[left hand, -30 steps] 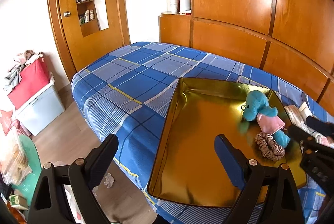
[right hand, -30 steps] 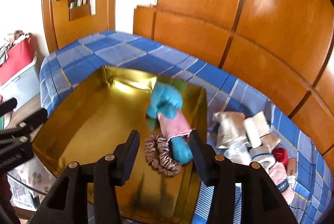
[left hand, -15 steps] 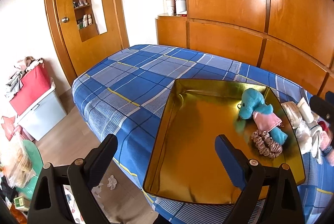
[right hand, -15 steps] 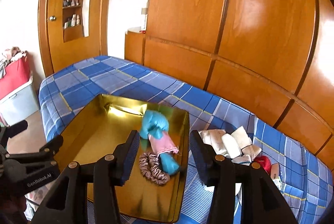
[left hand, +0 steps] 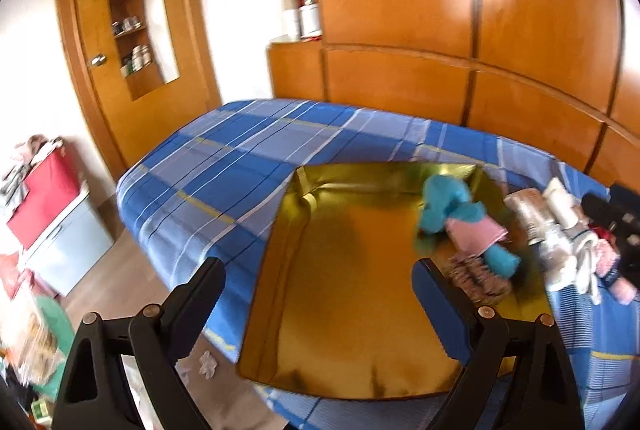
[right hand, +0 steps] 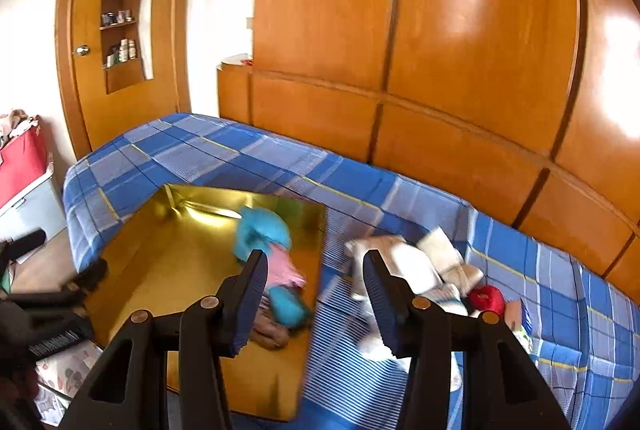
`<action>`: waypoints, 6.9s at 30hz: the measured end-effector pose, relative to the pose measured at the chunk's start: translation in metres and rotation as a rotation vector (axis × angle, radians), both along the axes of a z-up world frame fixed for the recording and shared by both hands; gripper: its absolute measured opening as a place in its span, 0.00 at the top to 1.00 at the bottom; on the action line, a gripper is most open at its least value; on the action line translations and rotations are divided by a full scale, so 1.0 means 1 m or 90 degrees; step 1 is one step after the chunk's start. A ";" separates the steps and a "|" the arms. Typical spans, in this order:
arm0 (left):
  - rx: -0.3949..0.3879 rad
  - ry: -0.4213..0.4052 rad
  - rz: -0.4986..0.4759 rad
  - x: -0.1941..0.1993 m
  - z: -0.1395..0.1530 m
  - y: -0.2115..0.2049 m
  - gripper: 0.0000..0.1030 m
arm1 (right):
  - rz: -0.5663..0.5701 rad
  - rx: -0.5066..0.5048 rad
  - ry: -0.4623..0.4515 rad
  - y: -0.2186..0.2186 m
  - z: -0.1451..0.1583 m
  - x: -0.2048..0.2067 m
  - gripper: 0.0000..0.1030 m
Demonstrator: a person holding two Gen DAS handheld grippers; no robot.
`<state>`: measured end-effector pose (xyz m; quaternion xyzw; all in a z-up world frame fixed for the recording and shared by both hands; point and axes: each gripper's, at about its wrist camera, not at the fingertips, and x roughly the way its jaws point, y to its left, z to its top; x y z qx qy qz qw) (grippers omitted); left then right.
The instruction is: Organize soft objects
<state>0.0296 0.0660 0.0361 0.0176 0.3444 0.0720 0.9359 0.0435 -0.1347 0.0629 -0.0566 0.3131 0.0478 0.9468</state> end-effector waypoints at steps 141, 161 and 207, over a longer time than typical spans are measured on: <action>-0.100 0.038 -0.028 0.023 -0.013 0.003 0.14 | -0.018 0.020 0.216 -0.084 -0.116 0.069 0.71; -0.095 0.023 -0.030 -0.001 -0.008 0.008 0.14 | -0.031 0.030 0.200 -0.076 -0.099 0.058 0.72; -0.125 0.039 0.067 0.000 -0.025 0.066 0.14 | 0.172 0.023 0.193 0.109 -0.077 0.071 0.62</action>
